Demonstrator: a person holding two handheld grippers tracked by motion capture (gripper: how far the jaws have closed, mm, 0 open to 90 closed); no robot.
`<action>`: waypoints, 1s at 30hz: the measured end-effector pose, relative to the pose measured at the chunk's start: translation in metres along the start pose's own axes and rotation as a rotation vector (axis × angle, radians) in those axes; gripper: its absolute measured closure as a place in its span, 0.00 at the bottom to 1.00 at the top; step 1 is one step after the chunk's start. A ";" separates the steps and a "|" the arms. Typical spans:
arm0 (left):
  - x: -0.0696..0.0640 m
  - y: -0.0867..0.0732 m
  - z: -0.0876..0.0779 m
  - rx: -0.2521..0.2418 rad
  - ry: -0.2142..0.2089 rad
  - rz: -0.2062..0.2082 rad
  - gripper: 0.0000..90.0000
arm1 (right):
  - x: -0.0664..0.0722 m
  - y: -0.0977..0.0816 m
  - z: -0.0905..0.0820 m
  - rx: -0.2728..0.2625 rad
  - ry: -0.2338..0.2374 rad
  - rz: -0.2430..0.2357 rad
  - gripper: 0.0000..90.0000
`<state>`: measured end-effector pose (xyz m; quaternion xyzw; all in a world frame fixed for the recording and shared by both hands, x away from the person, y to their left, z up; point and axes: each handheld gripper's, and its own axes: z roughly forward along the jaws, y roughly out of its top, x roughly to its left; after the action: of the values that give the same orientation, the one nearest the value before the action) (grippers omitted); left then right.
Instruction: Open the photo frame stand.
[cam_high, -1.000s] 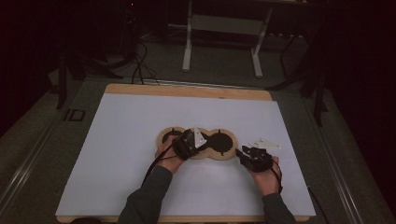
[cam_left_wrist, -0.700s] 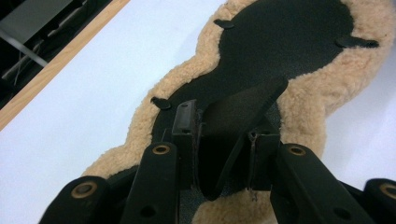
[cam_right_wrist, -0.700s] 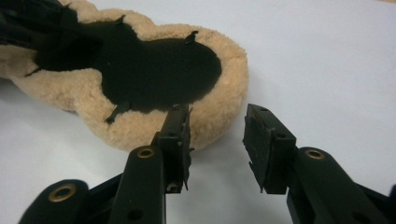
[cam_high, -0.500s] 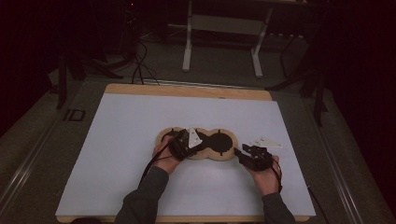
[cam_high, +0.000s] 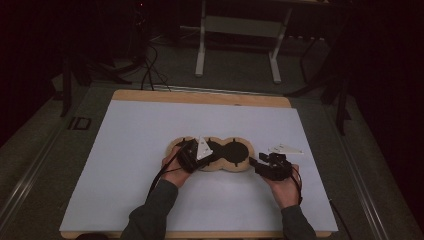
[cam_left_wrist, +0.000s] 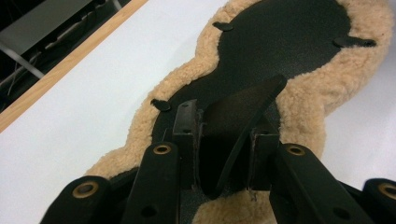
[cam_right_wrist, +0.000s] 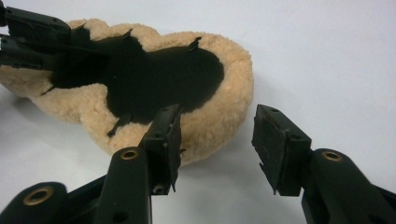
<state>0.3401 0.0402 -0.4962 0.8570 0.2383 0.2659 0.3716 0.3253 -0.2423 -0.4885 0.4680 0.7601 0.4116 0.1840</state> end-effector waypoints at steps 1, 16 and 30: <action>0.000 0.000 0.000 -0.001 -0.002 0.000 0.80 | -0.001 0.002 0.000 0.002 0.003 0.000 0.57; 0.006 -0.005 -0.007 -0.038 -0.027 -0.022 0.80 | -0.004 0.021 0.009 0.052 0.043 0.034 0.50; 0.012 -0.009 -0.014 -0.074 -0.046 -0.059 0.80 | -0.006 0.031 0.018 0.088 0.141 0.154 0.42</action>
<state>0.3383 0.0595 -0.4917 0.8411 0.2446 0.2438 0.4163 0.3576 -0.2324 -0.4754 0.5025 0.7503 0.4226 0.0773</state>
